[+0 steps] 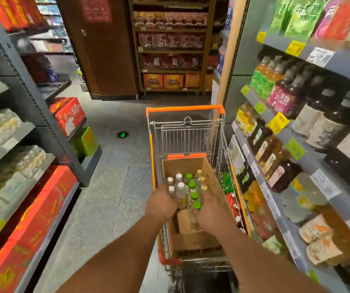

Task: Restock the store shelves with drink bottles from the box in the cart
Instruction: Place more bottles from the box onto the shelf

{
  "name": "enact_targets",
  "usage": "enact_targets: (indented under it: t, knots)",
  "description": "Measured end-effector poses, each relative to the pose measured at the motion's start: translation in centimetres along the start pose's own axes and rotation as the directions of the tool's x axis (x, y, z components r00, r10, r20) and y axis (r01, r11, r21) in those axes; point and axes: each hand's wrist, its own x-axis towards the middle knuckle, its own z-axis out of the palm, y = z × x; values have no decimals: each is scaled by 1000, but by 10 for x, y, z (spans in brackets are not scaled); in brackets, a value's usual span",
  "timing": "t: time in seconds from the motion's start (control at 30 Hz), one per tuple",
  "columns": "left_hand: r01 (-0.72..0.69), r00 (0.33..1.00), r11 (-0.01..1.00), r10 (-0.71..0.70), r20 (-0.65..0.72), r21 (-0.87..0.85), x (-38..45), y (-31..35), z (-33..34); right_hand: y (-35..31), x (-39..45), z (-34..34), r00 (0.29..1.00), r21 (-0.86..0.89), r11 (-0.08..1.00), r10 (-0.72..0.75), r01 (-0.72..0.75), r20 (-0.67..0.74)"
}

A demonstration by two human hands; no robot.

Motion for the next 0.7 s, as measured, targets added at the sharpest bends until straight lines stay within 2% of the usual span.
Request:
enact_targets:
  t: [0.23, 0.4, 0.5, 0.6, 0.7]
  knots:
    - [79, 996, 996, -77, 45, -33, 62, -1, 29, 6, 84, 14, 992, 7, 998, 64, -65, 110]
    - [150, 982, 989, -150, 112, 6, 106, -10, 67, 18, 150, 37, 978, -18, 998, 55, -52, 200]
    - [226, 962, 973, -230, 148, 46, 134, -18, 91, 28, 187, 50, 961, -126, 991, -9, 45, 275]
    - [228, 960, 969, -239, 142, 91, 162, -26, 110, 37, 217, 61, 943, -174, 979, -42, 104, 331]
    - [216, 965, 973, -225, 137, 80, 184, -35, 122, 39, 237, 72, 945, -126, 992, 40, 1, 324]
